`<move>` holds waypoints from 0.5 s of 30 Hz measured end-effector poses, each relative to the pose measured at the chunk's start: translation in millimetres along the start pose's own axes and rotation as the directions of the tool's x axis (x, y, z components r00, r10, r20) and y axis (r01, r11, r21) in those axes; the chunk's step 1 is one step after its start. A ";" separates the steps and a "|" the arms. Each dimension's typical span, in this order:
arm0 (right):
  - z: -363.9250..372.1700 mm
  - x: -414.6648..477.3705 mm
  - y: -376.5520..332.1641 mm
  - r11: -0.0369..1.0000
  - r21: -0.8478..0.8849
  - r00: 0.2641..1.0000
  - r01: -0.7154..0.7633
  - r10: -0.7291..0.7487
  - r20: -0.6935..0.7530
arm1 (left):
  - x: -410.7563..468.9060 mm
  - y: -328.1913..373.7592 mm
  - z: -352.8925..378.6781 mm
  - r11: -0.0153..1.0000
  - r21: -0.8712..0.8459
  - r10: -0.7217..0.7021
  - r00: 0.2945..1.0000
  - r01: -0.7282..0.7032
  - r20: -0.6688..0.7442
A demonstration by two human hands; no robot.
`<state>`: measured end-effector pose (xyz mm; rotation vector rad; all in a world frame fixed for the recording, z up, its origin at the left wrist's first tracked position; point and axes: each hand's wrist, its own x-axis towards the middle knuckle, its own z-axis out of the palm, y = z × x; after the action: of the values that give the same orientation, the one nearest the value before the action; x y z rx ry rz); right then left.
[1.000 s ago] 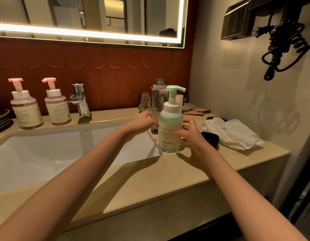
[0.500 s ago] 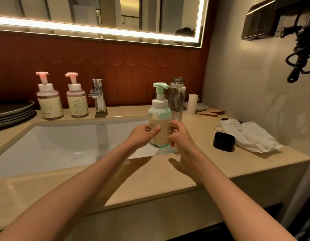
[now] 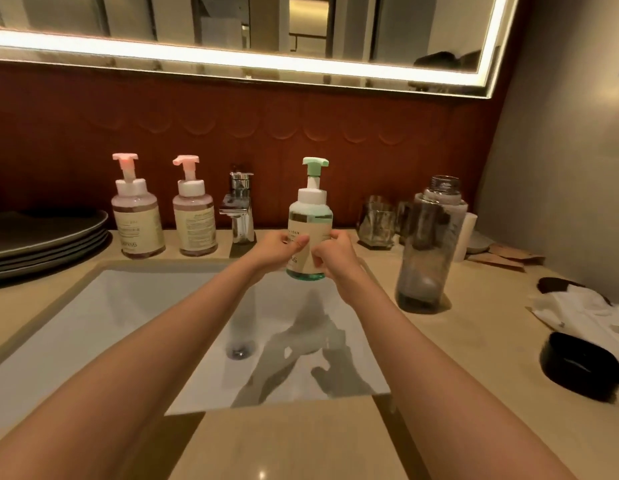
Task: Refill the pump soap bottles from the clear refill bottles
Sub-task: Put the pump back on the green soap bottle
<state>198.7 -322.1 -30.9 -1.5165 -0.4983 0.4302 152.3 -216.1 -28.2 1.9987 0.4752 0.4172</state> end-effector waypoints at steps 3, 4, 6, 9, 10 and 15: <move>10.1 33.4 2.5 0.999 -0.035 1.000 0.014 -0.014 -0.009 | 30.9 -12.1 -2.9 1.000 0.008 -0.015 1.000 0.015 -0.018; 12.5 42.4 3.8 0.999 -0.042 1.000 0.020 -0.021 -0.007 | 40.6 -14.4 -4.1 1.000 0.010 -0.016 0.999 0.016 -0.028; 18.0 61.5 7.3 0.997 -0.063 0.999 0.045 -0.045 0.008 | 60.8 -18.9 -8.8 0.999 0.010 -0.031 0.998 0.031 -0.055; 23.0 81.9 14.6 0.994 -0.082 0.997 0.075 -0.074 0.013 | 85.6 -26.9 -13.1 0.999 -0.007 -0.052 0.997 0.052 -0.061; 23.9 86.4 17.1 0.992 -0.092 0.997 0.081 -0.080 0.013 | 90.8 -29.7 -13.6 0.999 -0.021 -0.051 0.997 0.049 -0.063; 24.5 106.6 26.9 0.967 -0.231 0.994 0.107 -0.097 0.056 | 107.4 -40.9 -14.5 0.998 -0.023 -0.054 0.997 0.053 -0.046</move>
<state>274.4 -241.8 -53.6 -1.7010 -0.6781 0.3339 231.9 -134.4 -48.8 1.9548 0.5501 0.4347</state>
